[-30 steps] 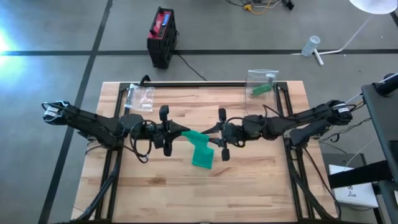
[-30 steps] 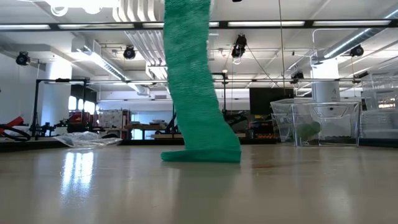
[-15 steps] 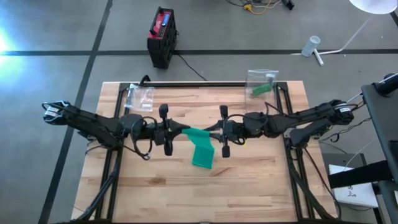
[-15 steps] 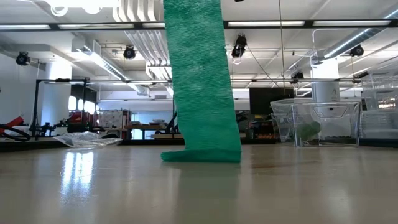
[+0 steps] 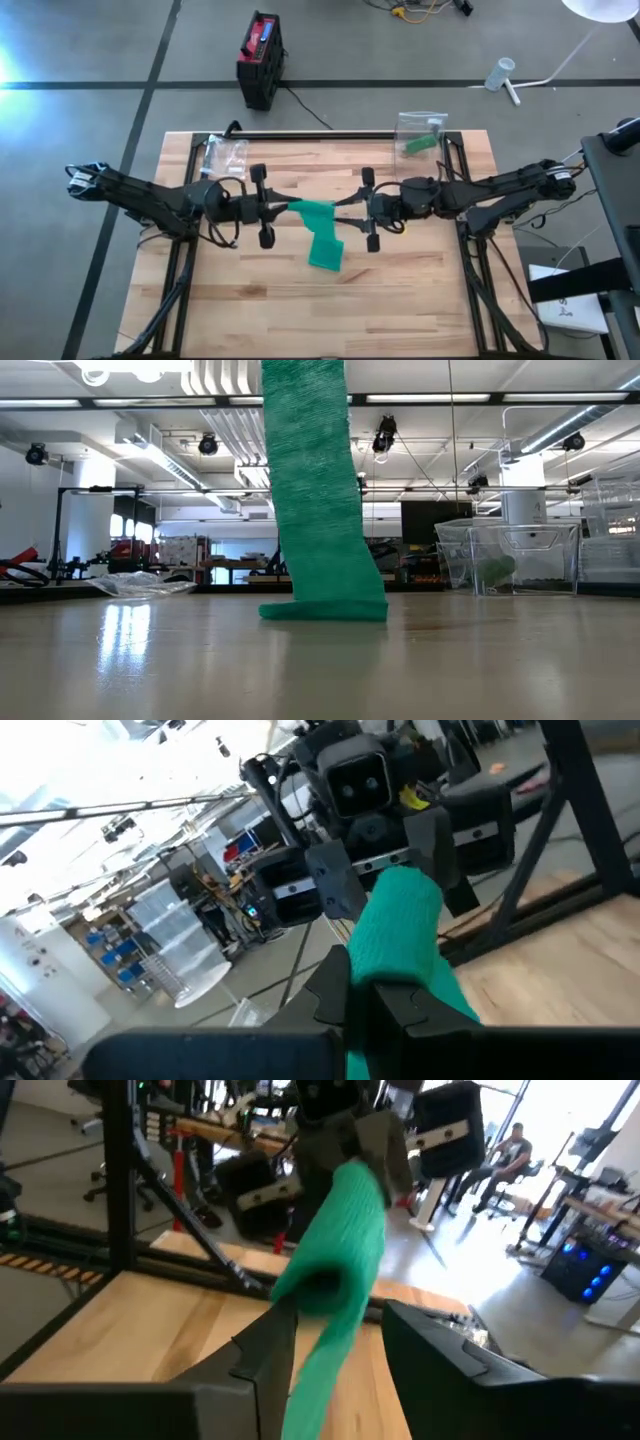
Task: Roll bandage
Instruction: Roll the dark green bandage
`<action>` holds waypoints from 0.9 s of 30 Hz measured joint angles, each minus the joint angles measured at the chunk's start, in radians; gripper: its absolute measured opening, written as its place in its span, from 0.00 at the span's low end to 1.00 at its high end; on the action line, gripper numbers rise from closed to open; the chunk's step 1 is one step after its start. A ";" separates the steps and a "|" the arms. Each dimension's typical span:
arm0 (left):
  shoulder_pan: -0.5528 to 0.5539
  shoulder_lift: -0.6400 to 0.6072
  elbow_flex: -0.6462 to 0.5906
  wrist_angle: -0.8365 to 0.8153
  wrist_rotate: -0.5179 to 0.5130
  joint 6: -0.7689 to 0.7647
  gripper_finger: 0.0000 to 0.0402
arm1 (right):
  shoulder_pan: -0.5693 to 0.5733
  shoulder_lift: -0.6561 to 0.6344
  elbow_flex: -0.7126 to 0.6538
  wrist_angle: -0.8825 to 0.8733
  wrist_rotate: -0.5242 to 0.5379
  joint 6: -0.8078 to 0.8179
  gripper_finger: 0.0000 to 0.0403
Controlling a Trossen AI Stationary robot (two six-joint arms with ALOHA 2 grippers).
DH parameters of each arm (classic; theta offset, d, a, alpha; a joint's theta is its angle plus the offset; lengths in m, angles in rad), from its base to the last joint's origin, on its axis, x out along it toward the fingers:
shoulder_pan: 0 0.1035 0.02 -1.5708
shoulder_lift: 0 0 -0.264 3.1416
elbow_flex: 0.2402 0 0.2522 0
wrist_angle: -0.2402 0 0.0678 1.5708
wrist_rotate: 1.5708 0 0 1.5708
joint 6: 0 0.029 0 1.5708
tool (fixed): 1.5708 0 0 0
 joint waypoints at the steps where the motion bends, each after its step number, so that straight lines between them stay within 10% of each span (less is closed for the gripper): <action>1: 0.000 -0.002 0.000 0.009 -0.005 -0.010 0.00 | 0.000 -0.005 0.000 -0.012 -0.004 0.005 0.37; 27: 0.008 0.023 0.001 0.163 0.099 -0.206 0.00 | -0.006 0.065 -0.014 -0.010 0.132 0.002 0.27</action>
